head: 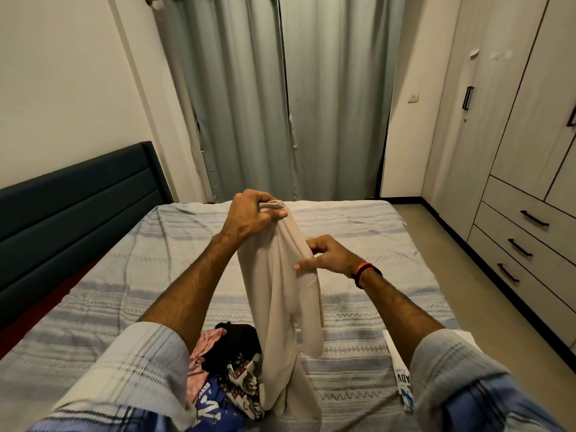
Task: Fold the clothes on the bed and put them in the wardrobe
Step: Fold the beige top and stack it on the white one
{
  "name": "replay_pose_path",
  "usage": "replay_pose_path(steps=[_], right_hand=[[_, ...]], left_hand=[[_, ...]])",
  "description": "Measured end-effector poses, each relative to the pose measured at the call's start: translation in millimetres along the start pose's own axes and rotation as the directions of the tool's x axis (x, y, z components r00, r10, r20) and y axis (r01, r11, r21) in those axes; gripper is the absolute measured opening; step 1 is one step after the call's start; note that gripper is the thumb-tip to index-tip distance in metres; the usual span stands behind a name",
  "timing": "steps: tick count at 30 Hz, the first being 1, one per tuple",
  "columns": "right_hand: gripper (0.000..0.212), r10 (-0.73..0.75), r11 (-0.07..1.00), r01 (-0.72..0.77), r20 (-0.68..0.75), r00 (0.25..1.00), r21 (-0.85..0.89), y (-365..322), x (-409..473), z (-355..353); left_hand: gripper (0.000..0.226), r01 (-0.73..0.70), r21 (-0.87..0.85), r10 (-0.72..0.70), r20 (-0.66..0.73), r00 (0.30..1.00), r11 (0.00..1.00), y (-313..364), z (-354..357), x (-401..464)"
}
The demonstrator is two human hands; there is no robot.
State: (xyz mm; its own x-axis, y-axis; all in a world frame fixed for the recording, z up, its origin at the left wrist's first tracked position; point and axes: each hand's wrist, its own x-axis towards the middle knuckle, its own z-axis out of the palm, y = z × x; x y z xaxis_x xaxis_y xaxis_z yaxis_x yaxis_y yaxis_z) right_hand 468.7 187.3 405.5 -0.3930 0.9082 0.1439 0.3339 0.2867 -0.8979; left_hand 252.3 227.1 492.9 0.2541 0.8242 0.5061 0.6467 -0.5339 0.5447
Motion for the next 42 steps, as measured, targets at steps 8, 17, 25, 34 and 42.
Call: replay_pose_path(steps=[8,17,25,34,42], right_hand=[[0.046,0.202,0.938,-0.147,0.149,0.968,-0.312,6,-8,7],[0.029,0.144,0.939,-0.135,0.005,0.990,-0.316,0,-10,17],[0.024,0.131,0.887,-0.148,-0.069,0.989,-0.437,-1,-9,18],[0.016,0.151,0.926,-0.244,-0.310,0.939,-0.289,10,-14,6],[0.010,0.275,0.826,-0.365,-0.259,0.926,-0.428,8,-10,-15]], left_hand=[[0.032,0.078,-0.013,-0.079,-0.070,0.994,0.997,-10,-2,0],[0.032,0.055,-0.035,-0.058,-0.062,0.996,0.998,-6,-3,0],[0.034,0.083,-0.044,-0.086,-0.067,0.994,0.996,-8,-4,0],[0.029,0.116,-0.013,-0.117,-0.128,0.985,0.993,-14,-14,-3],[0.035,0.168,-0.001,-0.168,-0.043,0.985,0.986,-17,-19,-4]])
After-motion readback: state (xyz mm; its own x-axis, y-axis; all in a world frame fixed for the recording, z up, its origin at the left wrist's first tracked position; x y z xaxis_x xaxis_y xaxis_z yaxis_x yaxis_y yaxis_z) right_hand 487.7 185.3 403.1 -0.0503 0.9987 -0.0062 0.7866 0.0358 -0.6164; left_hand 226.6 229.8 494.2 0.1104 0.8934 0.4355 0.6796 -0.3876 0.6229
